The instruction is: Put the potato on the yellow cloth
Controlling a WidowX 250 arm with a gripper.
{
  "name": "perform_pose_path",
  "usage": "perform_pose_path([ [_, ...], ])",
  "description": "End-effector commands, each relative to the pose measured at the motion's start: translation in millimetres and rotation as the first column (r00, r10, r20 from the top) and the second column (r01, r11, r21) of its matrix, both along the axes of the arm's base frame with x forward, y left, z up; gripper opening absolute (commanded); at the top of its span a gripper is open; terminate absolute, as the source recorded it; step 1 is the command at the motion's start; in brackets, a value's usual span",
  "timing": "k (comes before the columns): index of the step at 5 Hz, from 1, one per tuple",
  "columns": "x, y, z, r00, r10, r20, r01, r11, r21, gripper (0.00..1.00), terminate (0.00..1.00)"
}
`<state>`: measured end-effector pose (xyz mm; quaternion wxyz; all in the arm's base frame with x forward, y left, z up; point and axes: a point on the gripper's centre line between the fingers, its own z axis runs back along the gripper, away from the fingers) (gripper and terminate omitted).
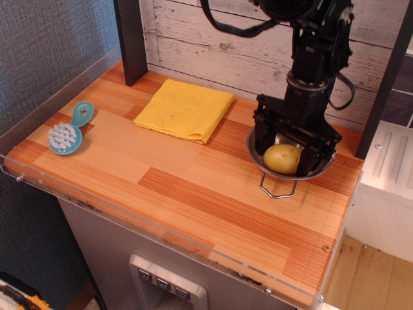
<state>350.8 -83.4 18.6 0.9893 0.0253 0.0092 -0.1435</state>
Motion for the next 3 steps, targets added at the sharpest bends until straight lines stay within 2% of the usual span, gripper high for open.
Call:
perform_pose_path([
  [1, 5.4, 4.4, 5.2, 1.0, -0.02, 0.021, 0.02, 1.0, -0.003, 1.0, 0.0],
  [2, 7.9, 6.7, 27.0, 0.997, -0.008, 0.072, 0.01, 1.0, -0.029, 0.0, 0.0],
  [3, 10.7, 21.9, 70.7, 0.985, 0.015, 0.173, -0.005, 0.998, -0.061, 0.0, 0.0],
])
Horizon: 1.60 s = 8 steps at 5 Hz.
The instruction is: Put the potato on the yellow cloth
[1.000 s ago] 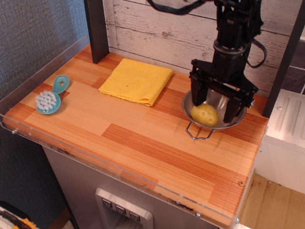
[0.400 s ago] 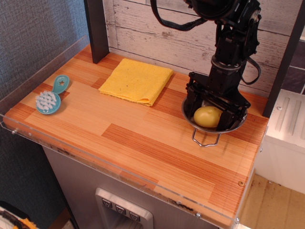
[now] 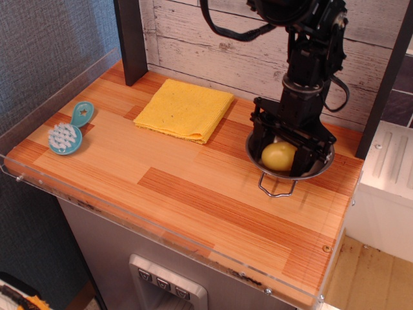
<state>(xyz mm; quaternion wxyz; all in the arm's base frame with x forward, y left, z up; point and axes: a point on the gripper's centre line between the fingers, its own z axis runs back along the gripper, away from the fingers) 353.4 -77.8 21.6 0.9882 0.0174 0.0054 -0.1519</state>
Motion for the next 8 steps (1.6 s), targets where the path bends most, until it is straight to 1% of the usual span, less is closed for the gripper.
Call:
perform_pose_path([
  [1, 2.8, 54.0, 92.7, 0.972, 0.082, 0.22, -0.079, 0.997, -0.026, 0.0, 0.0],
  [2, 0.0, 103.0, 95.2, 0.968, 0.15, 0.203, -0.152, 0.988, -0.009, 0.0, 0.0],
  [3, 0.8, 136.4, 84.4, 0.968, 0.185, 0.171, -0.188, 0.982, -0.001, 0.0, 0.0],
  [4, 6.1, 147.3, 76.7, 0.964, 0.21, 0.161, -0.214, 0.977, 0.007, 0.0, 0.0],
  [5, 14.2, 150.4, 72.9, 0.963, 0.218, 0.162, -0.223, 0.975, 0.013, 0.0, 0.0],
  [6, 21.3, 151.5, 63.5, 0.965, 0.214, 0.149, -0.22, 0.975, 0.027, 0.0, 0.0],
  [8, 27.4, 159.9, 56.1, 0.965, 0.228, 0.131, -0.236, 0.971, 0.044, 0.0, 0.0],
])
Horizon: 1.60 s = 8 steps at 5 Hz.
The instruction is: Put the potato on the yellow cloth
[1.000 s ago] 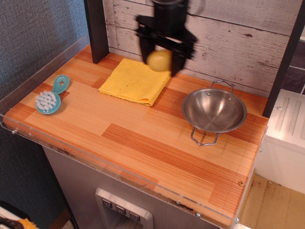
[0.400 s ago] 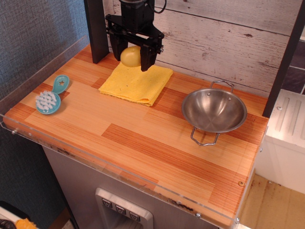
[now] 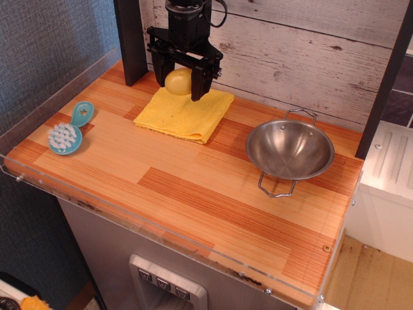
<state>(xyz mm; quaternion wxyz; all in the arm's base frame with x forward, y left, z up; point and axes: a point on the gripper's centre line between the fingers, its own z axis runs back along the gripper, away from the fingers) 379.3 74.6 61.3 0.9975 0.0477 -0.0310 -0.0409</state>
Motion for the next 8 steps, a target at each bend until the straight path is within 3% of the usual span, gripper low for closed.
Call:
perform_pose_path([
  [1, 0.9, 10.3, 14.0, 0.999, 0.027, 0.029, -0.027, 1.0, 0.0, 0.0, 0.0],
  [2, -0.7, 13.3, 18.5, 0.999, 0.028, 0.018, -0.028, 1.0, -0.004, 1.0, 0.0],
  [4, -19.0, 5.8, 37.1, 1.0, 0.022, 0.015, -0.021, 0.999, -0.026, 1.0, 0.0],
  [5, -34.4, -17.5, 52.6, 1.0, -0.013, 0.027, 0.014, 0.999, -0.037, 1.0, 0.0],
  [6, -55.7, -42.4, 56.0, 0.999, -0.034, 0.025, 0.036, 0.998, -0.049, 1.0, 0.0],
  [8, -97.1, -45.5, 46.4, 1.0, -0.014, 0.009, 0.015, 1.0, -0.021, 1.0, 0.0],
])
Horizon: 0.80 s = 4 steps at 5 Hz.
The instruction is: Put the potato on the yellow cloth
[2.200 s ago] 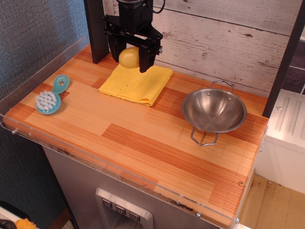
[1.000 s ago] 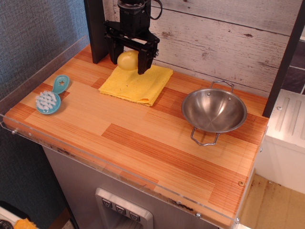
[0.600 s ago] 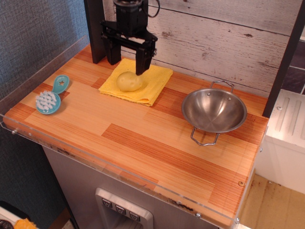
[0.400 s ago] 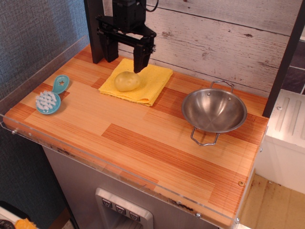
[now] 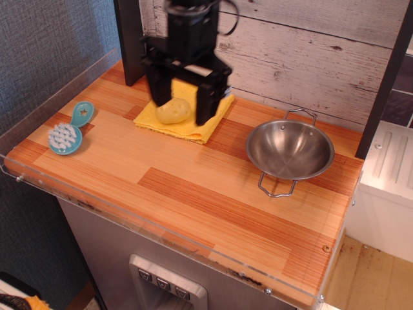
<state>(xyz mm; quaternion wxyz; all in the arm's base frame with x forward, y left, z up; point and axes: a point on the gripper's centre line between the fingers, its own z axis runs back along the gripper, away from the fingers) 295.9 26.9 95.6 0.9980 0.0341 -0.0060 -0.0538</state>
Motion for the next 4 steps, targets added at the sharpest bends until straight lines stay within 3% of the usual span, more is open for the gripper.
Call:
perform_pose_path([
  [1, -18.3, 0.1, 5.0, 0.998, 0.02, 0.055, -0.02, 1.0, 0.0, 1.0, 0.0],
  [3, -18.7, -2.9, -2.7, 0.999, 0.022, 0.03, -0.021, 0.999, -0.031, 1.0, 0.0],
  [4, -18.7, -2.9, -2.7, 0.999, 0.022, 0.03, -0.021, 0.999, -0.031, 1.0, 1.0],
])
